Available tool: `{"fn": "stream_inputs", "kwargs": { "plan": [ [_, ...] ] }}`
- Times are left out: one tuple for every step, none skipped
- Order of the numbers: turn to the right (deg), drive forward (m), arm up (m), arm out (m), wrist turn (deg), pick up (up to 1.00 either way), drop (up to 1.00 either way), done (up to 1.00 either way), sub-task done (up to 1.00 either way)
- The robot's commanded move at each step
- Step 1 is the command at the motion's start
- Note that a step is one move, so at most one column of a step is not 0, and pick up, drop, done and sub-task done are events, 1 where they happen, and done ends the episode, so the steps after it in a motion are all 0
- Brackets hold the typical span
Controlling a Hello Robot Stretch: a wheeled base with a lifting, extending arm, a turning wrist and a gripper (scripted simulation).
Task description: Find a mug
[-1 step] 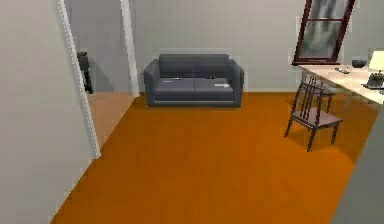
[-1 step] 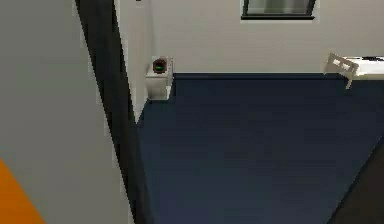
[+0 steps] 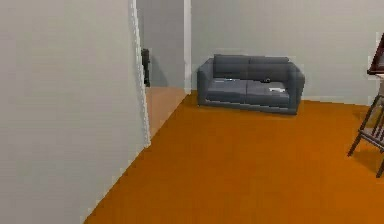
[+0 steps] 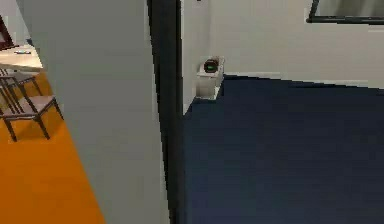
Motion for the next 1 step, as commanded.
{"fn": "stream_inputs", "kwargs": {
  "plan": [
    [0.0,1.00,0.00,0.00,0.0,0.00,0.00,0.00,0.00]
  ]
}}
